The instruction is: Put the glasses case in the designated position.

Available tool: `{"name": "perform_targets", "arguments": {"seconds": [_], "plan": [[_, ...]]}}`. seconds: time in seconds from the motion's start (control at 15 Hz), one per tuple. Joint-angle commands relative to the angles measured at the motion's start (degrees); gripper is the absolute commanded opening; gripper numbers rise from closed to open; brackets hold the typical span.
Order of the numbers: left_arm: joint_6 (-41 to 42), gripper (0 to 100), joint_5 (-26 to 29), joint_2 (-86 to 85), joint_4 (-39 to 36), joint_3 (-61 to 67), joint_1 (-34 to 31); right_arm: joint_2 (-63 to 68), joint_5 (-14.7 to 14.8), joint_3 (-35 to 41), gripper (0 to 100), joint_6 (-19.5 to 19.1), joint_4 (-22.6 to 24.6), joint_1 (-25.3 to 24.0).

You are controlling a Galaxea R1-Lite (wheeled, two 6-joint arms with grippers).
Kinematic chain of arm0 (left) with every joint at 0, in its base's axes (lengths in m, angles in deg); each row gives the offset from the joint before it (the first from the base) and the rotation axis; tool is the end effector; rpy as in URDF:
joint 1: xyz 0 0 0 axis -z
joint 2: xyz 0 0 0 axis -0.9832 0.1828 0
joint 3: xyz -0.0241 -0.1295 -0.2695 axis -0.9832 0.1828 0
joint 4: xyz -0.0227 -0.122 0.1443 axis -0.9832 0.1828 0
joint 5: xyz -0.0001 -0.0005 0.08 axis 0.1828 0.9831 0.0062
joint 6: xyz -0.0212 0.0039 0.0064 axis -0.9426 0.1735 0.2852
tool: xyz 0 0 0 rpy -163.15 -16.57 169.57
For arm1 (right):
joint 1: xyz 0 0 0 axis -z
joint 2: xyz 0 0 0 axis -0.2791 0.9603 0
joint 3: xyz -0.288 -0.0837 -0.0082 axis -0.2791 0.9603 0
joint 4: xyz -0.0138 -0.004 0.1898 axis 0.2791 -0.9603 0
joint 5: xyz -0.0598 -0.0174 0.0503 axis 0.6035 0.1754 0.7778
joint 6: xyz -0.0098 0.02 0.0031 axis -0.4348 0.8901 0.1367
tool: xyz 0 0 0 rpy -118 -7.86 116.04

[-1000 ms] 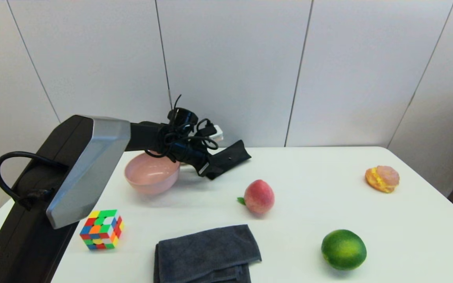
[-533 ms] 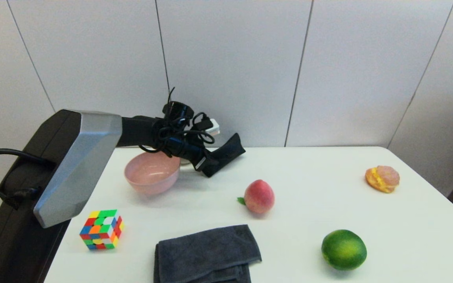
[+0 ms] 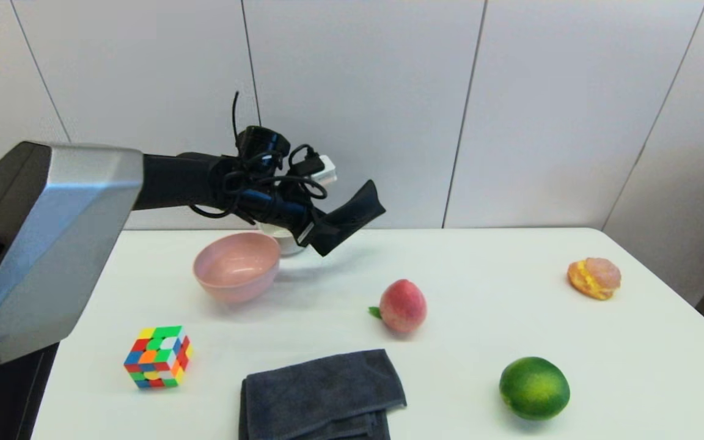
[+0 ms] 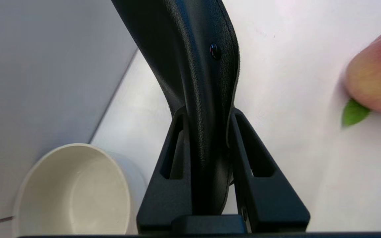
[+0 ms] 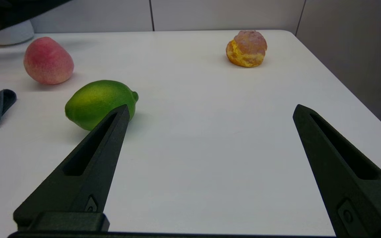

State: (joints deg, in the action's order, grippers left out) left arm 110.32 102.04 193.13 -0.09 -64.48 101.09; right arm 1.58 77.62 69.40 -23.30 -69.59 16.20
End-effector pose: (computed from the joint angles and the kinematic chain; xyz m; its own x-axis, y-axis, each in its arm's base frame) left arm 0.4219 -0.1788 0.1776 0.4649 -0.6994 -0.5429 0.8842 0.3983 0.2440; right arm -0.0227 -0.0001 0.0764 1.0000 -0.0031 0.0086 0.0030 1.0000 0.0077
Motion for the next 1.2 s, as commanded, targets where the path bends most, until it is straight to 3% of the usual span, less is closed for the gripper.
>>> {"name": "perform_targets", "arguments": {"seconds": [0.07,0.53,0.87,1.2], "plan": [[0.4,0,0.2,-8.0,-0.8,3.5,-0.4,0.1,0.0,0.0,100,0.1,0.0,0.0],[1.5,0,0.4,-23.5,-2.4,14.2,-4.0,0.1,0.0,0.0,100,0.1,0.0,-0.1],[3.2,0,0.1,-34.9,7.2,21.7,-6.7,0.1,0.0,0.0,100,0.1,0.0,0.0],[4.3,0,-2.9,-44.4,7.7,32.1,-9.1,0.1,0.0,0.0,100,0.1,0.0,0.0]]}}
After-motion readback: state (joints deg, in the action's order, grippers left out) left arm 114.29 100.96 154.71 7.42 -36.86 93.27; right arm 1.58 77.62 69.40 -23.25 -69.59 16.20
